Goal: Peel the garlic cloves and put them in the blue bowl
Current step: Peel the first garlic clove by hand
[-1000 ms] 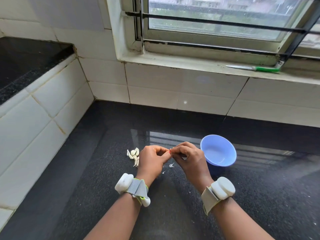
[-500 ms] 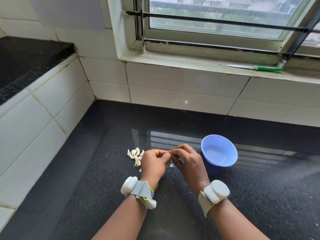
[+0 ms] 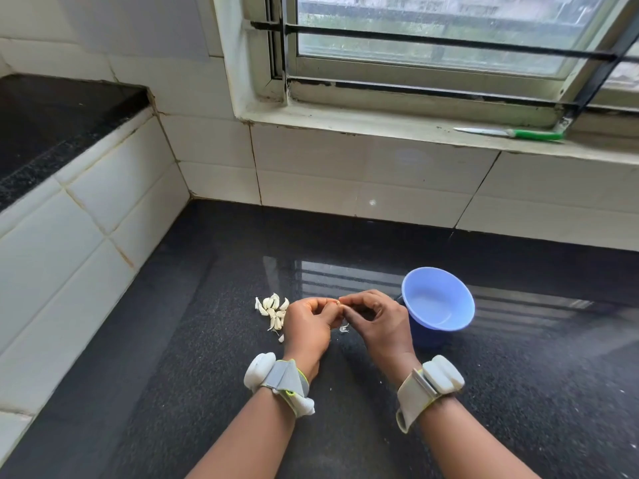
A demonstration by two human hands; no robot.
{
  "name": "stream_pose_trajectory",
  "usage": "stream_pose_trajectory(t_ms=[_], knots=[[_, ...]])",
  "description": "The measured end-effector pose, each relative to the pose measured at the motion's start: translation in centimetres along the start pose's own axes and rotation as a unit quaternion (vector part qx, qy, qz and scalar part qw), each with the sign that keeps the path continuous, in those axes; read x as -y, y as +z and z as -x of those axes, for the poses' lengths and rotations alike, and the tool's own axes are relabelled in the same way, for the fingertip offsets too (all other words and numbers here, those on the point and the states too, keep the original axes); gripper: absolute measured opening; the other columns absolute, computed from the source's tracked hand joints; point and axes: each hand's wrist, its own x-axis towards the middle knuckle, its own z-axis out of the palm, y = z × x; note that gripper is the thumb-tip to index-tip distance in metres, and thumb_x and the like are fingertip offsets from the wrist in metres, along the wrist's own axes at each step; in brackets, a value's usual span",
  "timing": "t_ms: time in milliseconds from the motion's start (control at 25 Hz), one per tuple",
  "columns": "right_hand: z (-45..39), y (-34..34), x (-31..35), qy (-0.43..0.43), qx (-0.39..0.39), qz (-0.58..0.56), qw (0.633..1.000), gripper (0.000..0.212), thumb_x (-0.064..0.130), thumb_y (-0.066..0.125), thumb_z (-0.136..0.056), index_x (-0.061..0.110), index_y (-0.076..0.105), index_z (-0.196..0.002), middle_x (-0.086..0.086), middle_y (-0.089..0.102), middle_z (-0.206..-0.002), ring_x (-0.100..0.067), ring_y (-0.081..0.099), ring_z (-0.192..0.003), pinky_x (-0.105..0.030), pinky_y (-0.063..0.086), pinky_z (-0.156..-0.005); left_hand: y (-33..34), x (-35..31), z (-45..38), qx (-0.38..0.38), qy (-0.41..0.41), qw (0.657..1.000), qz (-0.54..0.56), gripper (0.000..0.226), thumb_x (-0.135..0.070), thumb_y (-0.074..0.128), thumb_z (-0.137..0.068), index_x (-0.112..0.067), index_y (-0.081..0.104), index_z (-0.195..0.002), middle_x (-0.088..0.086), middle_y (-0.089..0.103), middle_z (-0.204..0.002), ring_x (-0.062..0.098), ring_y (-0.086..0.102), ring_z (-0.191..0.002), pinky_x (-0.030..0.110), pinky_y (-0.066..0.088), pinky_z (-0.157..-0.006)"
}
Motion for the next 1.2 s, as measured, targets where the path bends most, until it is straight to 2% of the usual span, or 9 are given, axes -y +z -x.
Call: stream_pose_trajectory(t_ms=[200,360,560,680,800,920,1040,1120,1200], knots=[[-0.3,-0.5,-0.5,0.011,-0.007,-0.002,1.0,0.017,0.006,0.078,-0.077,0.018,0.076,-0.089,0.01,0.069,-0.084,0.002,0.066,-0.083,-0.008,0.051,-0.071,-0.5,-0.4,0.3,0.063,0.001,0.998,0.026,0.014,0.0,0.064,-0.085,-0.009,0.071,-0.077,0.007,0.071,-0.071,0.018,0.066,-0.072,0.03,0.058,-0.076],[-0.4,-0.2,-0.7,-0.033,0.001,0.027,0.999,0.014,0.004,0.078,-0.078,0.013,0.077,-0.089,0.006,0.069,-0.085,-0.005,0.066,-0.082,-0.011,0.052,-0.073,-0.9,-0.2,-0.3,0.069,0.025,0.996,-0.04,0.022,-0.003,0.068,-0.083,-0.018,0.074,-0.069,0.01,0.072,-0.07,0.02,0.064,-0.07,0.041,0.056,-0.079],[-0.3,-0.5,-1.0,-0.09,0.011,0.066,0.994,0.014,0.004,0.079,-0.077,0.012,0.077,-0.088,0.006,0.067,-0.084,-0.007,0.064,-0.074,-0.016,0.054,-0.069,-0.8,0.1,-0.5,0.045,0.041,0.995,-0.084,0.014,-0.003,0.07,-0.08,-0.013,0.073,-0.07,0.013,0.072,-0.07,0.02,0.066,-0.066,0.046,0.057,-0.078],[-0.1,-0.6,-0.8,-0.089,0.022,0.059,0.994,0.015,0.004,0.078,-0.077,0.012,0.077,-0.089,0.009,0.066,-0.086,-0.005,0.064,-0.075,-0.014,0.054,-0.071,-0.8,0.2,-0.4,0.033,0.052,0.993,-0.102,0.012,-0.004,0.07,-0.079,-0.011,0.073,-0.069,0.011,0.072,-0.068,0.028,0.069,-0.069,0.047,0.057,-0.076],[-0.2,-0.6,-0.3,0.009,0.041,0.011,0.999,0.016,0.009,0.077,-0.08,0.017,0.077,-0.094,0.008,0.073,-0.089,-0.005,0.069,-0.082,-0.018,0.056,-0.078,-0.8,0.0,-0.4,0.039,0.039,0.996,-0.075,0.014,-0.004,0.067,-0.083,-0.01,0.072,-0.071,0.011,0.071,-0.069,0.023,0.067,-0.068,0.045,0.058,-0.077],[-0.4,-0.6,-0.2,0.119,0.057,-0.12,0.984,0.016,0.01,0.074,-0.084,0.018,0.076,-0.098,0.002,0.076,-0.091,-0.012,0.072,-0.089,-0.029,0.058,-0.082,-0.7,-0.4,-0.3,0.044,0.019,0.998,-0.043,0.015,-0.005,0.066,-0.085,-0.01,0.071,-0.071,0.013,0.071,-0.071,0.022,0.065,-0.07,0.043,0.056,-0.076],[-0.3,-0.6,0.3,0.207,0.063,-0.287,0.933,0.017,0.002,0.066,-0.088,0.004,0.071,-0.103,-0.014,0.075,-0.096,-0.023,0.072,-0.093,-0.027,0.058,-0.079,-0.7,-0.6,-0.1,0.045,-0.003,0.999,-0.016,0.016,-0.002,0.061,-0.088,-0.007,0.069,-0.075,0.008,0.071,-0.068,0.015,0.067,-0.065,0.029,0.058,-0.067],[-0.2,-0.7,0.6,0.241,0.063,-0.349,0.903,0.018,0.002,0.062,-0.09,-0.002,0.068,-0.106,-0.018,0.073,-0.097,-0.023,0.072,-0.088,-0.024,0.058,-0.076,-0.8,-0.5,0.0,0.049,-0.015,0.999,0.001,0.016,-0.001,0.059,-0.089,-0.005,0.068,-0.076,0.006,0.07,-0.067,0.01,0.067,-0.061,0.022,0.056,-0.062],[-0.3,-0.7,0.4,0.264,0.061,-0.391,0.88,0.019,0.003,0.059,-0.091,-0.004,0.066,-0.108,-0.018,0.072,-0.093,-0.021,0.071,-0.085,-0.024,0.058,-0.076,-0.8,-0.4,0.0,0.048,-0.022,0.999,0.01,0.015,0.0,0.058,-0.089,-0.004,0.067,-0.077,0.007,0.069,-0.067,0.008,0.066,-0.059,0.021,0.056,-0.061]])
